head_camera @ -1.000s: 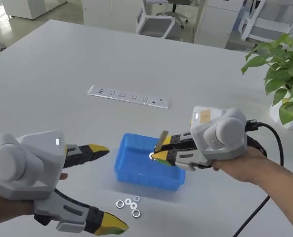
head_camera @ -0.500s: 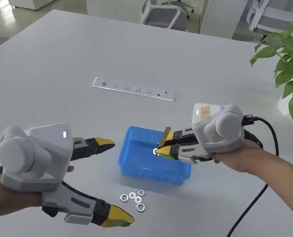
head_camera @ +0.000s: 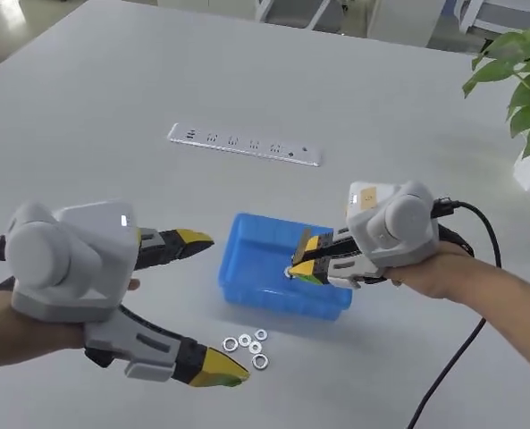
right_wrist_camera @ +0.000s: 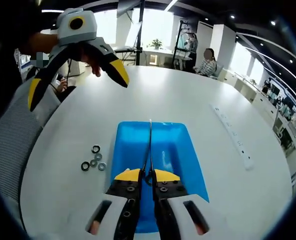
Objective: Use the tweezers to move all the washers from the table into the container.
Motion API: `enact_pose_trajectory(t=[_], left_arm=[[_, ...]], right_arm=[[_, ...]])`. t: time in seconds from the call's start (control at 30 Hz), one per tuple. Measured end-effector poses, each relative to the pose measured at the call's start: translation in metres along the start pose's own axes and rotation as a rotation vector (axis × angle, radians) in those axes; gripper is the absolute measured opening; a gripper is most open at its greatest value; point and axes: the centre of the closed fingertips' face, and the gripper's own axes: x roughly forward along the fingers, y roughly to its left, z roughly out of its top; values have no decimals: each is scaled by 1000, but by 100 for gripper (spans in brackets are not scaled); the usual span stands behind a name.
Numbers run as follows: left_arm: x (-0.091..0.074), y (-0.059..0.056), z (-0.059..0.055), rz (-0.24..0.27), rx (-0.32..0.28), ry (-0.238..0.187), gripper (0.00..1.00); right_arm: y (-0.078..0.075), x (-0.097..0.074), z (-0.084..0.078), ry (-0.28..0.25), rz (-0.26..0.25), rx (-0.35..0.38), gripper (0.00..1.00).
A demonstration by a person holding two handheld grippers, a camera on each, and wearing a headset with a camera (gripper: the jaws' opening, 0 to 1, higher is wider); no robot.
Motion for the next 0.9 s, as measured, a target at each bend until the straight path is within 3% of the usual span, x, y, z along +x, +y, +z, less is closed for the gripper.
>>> enact_pose_trajectory(t=[0.17,0.33,0.47,0.77,0.9], left_arm=[[5,5,3,-6,6,-2,98],[13,16,15,4,25,-24,94],[20,21,29,-11,47,-58,82],[45,32,48,-54,123,-49,69],[53,34,48,-74,145,-29,63]], right_arm=[[1,4,-6,15,12,5,9],[2,6,-10,24,19,11,9],[4,7,-13,33,25,11,9],[4,8,-12,30,26,13,9],[4,8,-13,32,26,8,9]])
